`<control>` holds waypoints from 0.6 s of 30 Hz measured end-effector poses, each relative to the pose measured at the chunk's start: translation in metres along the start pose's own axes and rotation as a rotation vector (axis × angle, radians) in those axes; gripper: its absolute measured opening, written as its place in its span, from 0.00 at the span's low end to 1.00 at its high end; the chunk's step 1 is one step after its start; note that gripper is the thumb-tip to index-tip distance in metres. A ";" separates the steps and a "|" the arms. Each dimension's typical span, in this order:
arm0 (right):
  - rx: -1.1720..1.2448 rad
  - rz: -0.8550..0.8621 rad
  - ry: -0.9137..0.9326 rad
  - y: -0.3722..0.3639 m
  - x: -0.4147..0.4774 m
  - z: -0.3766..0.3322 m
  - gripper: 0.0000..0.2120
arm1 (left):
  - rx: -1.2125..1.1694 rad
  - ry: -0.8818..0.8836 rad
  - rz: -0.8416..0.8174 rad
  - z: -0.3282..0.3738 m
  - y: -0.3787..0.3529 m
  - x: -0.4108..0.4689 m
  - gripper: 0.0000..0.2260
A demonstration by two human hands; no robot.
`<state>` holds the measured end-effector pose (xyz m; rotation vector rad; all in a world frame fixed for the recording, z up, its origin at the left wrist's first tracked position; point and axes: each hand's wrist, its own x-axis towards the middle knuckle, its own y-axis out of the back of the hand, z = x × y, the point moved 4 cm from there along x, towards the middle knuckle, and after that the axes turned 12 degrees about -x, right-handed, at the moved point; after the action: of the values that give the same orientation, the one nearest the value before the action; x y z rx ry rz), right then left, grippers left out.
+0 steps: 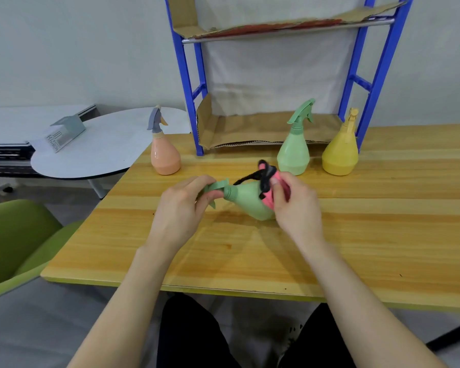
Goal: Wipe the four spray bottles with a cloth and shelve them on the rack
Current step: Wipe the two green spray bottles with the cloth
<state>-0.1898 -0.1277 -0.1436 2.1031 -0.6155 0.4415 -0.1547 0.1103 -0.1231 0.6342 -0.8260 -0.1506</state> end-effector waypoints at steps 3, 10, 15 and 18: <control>-0.041 0.048 0.168 -0.006 -0.012 -0.023 0.08 | -0.075 0.096 0.037 0.004 -0.002 0.008 0.09; 0.054 0.072 0.183 -0.013 -0.017 -0.017 0.13 | -0.077 0.279 0.026 -0.010 0.002 0.012 0.08; -0.074 0.081 0.110 -0.003 -0.017 -0.018 0.09 | -0.056 0.368 0.076 -0.012 -0.004 0.009 0.10; -0.083 0.018 0.321 -0.020 -0.017 -0.044 0.13 | -0.048 0.358 0.044 -0.008 -0.008 0.013 0.12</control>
<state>-0.1961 -0.0764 -0.1410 1.8960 -0.4561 0.7333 -0.1393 0.1030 -0.1240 0.5758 -0.4893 -0.0151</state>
